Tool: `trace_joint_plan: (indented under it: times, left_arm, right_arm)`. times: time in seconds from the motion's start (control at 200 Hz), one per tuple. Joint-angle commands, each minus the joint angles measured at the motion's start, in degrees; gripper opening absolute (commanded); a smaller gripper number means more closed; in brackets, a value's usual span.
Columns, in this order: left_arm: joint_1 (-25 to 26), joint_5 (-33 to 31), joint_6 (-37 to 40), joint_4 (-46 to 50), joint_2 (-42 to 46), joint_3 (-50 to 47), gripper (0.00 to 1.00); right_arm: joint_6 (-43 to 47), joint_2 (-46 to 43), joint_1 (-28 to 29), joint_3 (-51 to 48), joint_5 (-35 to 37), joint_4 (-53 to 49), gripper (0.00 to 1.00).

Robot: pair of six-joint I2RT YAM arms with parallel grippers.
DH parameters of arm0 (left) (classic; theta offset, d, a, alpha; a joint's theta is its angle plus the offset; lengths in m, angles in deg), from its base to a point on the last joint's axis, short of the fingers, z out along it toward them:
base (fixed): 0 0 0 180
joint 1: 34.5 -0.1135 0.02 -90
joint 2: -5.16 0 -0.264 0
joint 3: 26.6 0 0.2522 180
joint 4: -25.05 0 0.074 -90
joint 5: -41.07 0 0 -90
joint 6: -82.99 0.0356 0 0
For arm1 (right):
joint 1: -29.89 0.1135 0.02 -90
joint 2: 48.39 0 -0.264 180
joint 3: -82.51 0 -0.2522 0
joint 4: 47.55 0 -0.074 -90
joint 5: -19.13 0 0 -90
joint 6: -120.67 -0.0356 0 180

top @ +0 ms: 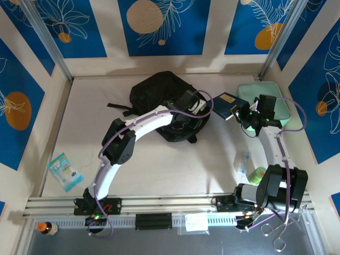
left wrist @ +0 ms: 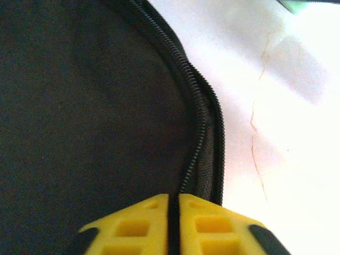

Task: Pack the student bag
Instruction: Open the student bag at the top-center of the table.

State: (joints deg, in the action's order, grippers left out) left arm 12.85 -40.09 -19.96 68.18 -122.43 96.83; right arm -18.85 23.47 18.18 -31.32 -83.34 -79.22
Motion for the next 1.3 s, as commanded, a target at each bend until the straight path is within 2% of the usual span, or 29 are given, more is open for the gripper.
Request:
trace_joint_plan:
  times: [0.0, 0.18, 0.4, 0.57, 0.705, 0.83, 1.07, 1.22, 1.295]
  left_arm:
    - [-1.26, 1.62, 0.32, -0.64, 1.49, 0.25, 0.00]
    - [-3.02, 0.39, -1.21, -1.81, 4.34, -1.66, 0.00]
    - [-7.42, 1.23, -5.04, -8.51, 10.70, -8.55, 0.00]
    - [-12.51, 6.66, -12.86, -17.64, 13.65, -15.82, 0.00]
    - [-14.63, 10.19, -17.55, -22.90, 13.83, -19.45, 0.00]
    - [-15.25, 10.04, -18.02, -23.58, 14.00, -20.11, 0.00]
    - [-15.62, 9.93, -17.47, -24.96, 15.17, -20.11, 0.00]
    - [-15.62, 11.01, -16.54, -25.87, 16.22, -20.19, 0.00]
    - [-15.63, 12.38, -15.93, -26.48, 16.82, -20.28, 0.00]
  right_arm:
    - [1.21, -2.48, -0.34, 2.97, 1.77, -1.41, 0.00]
    - [-0.46, -4.43, -0.34, 3.49, 1.20, -1.63, 0.00]
    - [-0.24, -7.28, -0.33, 4.22, 2.20, -3.14, 0.00]
    - [0.79, -7.02, 0.99, 3.52, 0.79, -3.97, 0.00]
    - [1.51, -7.00, 3.98, 2.49, 0.64, -5.53, 0.00]
    - [0.77, -7.01, 8.10, 0.89, 1.66, -7.23, 0.00]
    - [-2.86, -7.49, 14.16, -2.07, 8.75, -10.47, 0.00]
    - [-3.30, -6.59, 15.54, -2.20, 7.45, -8.02, 0.00]
    - [-2.71, -3.69, 15.49, -1.17, 2.05, -5.19, 0.00]
